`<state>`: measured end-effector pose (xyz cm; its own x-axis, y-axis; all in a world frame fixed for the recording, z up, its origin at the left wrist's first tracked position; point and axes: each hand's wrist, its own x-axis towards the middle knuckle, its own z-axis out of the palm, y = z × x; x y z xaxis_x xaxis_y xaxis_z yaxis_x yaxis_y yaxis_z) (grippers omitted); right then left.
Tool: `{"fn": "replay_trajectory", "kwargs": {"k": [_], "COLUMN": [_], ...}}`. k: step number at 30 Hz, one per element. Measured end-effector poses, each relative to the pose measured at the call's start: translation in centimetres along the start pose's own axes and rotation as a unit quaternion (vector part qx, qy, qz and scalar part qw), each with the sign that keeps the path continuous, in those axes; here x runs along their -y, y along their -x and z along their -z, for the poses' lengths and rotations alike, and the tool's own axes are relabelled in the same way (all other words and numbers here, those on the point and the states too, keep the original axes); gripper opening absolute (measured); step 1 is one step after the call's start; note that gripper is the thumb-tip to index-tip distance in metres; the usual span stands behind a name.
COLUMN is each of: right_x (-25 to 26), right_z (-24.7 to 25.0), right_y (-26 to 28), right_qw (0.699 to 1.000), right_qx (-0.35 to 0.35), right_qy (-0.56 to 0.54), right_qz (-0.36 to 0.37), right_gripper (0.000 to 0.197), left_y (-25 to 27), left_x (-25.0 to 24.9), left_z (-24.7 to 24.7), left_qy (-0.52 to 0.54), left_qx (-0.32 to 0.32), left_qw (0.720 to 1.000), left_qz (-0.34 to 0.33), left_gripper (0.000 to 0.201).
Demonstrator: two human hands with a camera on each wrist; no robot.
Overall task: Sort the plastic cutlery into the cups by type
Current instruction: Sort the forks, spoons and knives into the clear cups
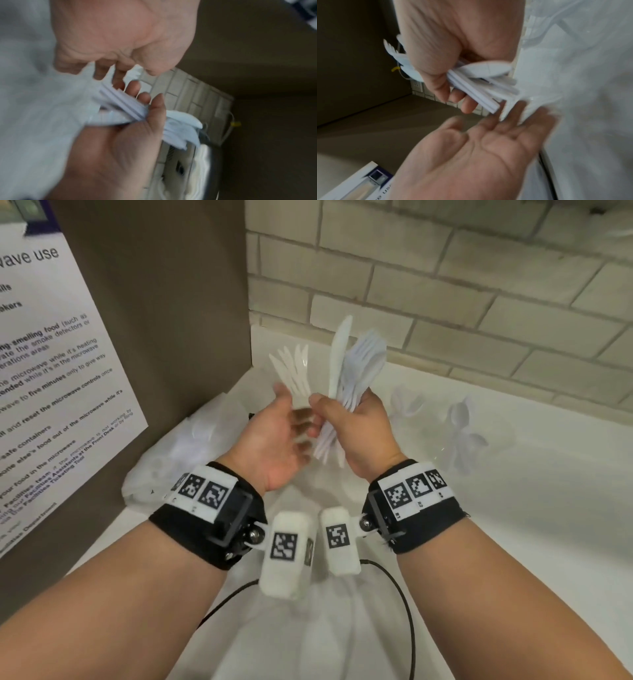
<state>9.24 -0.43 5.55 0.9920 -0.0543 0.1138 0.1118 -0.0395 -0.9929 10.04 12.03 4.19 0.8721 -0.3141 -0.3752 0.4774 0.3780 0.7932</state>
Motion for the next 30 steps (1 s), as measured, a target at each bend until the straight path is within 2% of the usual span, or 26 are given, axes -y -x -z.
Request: {"fn": "replay_trajectory", "kwargs": {"k": [2, 4, 5, 8, 10, 14, 16, 18, 20, 22, 24, 25, 27, 30], "right_x": [0.2, 0.1, 0.0, -0.1, 0.0, -0.3, -1.0, -1.4, -1.5, -1.3, -0.8, -0.6, -0.5, -0.9], "right_z": [0.4, 0.2, -0.1, -0.7, -0.7, -0.2, 0.0, 0.0, -0.2, -0.1, 0.3, 0.5, 0.5, -0.2], "right_y": [0.4, 0.9, 1.2, 1.5, 1.7, 2.4, 2.9, 3.6, 3.9, 3.8, 3.5, 3.5, 3.7, 4.4], "right_qw": [0.996, 0.978, 0.970, 0.968, 0.970, 0.971, 0.963, 0.956, 0.962, 0.970, 0.969, 0.963, 0.944, 0.919], "right_qx": [0.062, 0.136, 0.163, 0.181, 0.182, 0.202, 0.225, 0.231, 0.205, 0.173, 0.178, 0.200, 0.270, 0.333], "right_qy": [0.068, 0.157, 0.180, 0.169, 0.155, 0.078, 0.061, 0.068, 0.078, 0.044, -0.016, -0.033, -0.042, -0.058], "right_qz": [0.000, -0.017, -0.020, -0.028, -0.044, -0.100, -0.138, -0.164, -0.164, -0.167, -0.173, -0.176, -0.187, -0.203], "right_gripper": [0.004, 0.007, 0.008, 0.016, 0.008, 0.017, 0.021, 0.011, 0.015, 0.025, 0.035, 0.035, 0.034, 0.032], "left_y": [0.1, 0.5, 0.6, 1.1, 1.3, 1.5, 1.7, 2.0, 2.0, 1.9, 1.8, 2.0, 2.2, 2.8], "left_x": [-0.5, -0.9, -1.1, -1.1, -1.0, -1.3, -1.6, -1.6, -1.4, -1.1, -0.6, -0.3, -0.1, -0.4], "left_z": [0.3, -0.1, -0.4, -1.4, -1.7, -1.6, -1.7, -1.8, -1.6, -0.9, 0.2, 0.5, 0.7, 0.4], "left_qy": [-0.065, -0.088, -0.082, -0.079, -0.096, -0.086, -0.059, -0.047, -0.022, -0.020, -0.112, -0.163, -0.225, -0.241], "left_qx": [0.049, 0.081, 0.081, 0.035, 0.006, -0.008, -0.014, -0.025, -0.022, 0.039, 0.115, 0.150, 0.197, 0.235], "left_qw": [0.992, 0.979, 0.975, 0.959, 0.950, 0.944, 0.945, 0.949, 0.957, 0.967, 0.964, 0.957, 0.942, 0.931], "left_qz": [-0.098, -0.165, -0.189, -0.270, -0.297, -0.319, -0.321, -0.311, -0.288, -0.253, -0.213, -0.188, -0.152, -0.143], "left_gripper": [0.100, 0.110, 0.104, 0.066, 0.046, 0.030, 0.031, 0.034, 0.049, 0.077, 0.105, 0.108, 0.088, 0.031]}}
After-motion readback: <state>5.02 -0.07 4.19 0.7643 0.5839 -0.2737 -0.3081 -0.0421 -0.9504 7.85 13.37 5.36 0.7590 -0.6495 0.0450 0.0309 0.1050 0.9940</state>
